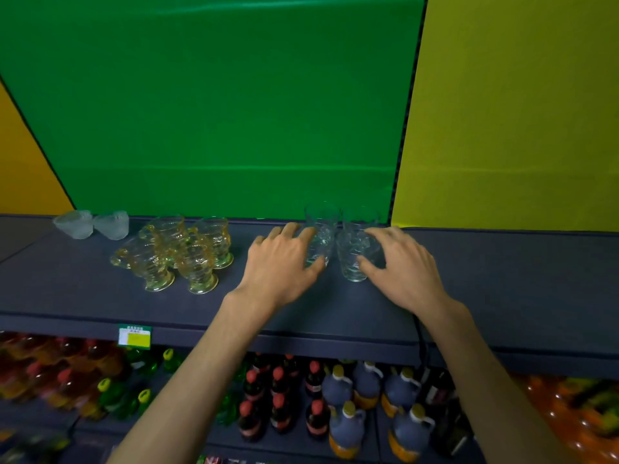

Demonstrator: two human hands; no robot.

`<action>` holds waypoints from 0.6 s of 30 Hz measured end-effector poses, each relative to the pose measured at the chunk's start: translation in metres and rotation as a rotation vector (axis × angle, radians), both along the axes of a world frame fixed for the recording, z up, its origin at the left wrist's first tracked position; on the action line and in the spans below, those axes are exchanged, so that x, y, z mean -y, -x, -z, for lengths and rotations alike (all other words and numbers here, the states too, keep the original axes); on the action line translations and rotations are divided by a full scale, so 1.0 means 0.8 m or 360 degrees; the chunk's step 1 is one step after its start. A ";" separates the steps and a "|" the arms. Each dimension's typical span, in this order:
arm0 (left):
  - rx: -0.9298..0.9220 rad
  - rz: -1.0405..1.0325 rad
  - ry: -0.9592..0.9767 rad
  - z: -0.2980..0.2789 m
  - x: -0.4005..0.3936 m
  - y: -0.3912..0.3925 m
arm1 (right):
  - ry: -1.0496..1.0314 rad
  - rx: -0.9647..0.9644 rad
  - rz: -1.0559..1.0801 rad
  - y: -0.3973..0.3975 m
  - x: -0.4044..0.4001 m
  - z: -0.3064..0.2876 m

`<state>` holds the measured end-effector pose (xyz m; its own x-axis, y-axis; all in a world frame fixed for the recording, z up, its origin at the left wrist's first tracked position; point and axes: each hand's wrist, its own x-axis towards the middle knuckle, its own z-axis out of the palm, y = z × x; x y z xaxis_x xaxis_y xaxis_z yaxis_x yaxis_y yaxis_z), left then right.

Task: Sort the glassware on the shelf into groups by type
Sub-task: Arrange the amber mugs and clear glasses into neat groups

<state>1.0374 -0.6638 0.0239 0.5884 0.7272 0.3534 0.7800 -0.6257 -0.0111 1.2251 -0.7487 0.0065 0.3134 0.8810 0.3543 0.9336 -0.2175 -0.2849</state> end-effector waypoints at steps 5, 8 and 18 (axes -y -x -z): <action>0.0038 0.0029 0.0011 0.013 -0.021 -0.009 | 0.0046 -0.0021 0.0052 -0.011 -0.012 0.012; 0.0113 0.0026 0.0017 0.025 -0.040 -0.015 | 0.0075 -0.0039 0.0098 -0.014 -0.021 0.020; 0.0847 0.0029 0.0803 0.064 -0.097 -0.032 | 0.0141 -0.0255 0.0258 -0.013 -0.049 0.041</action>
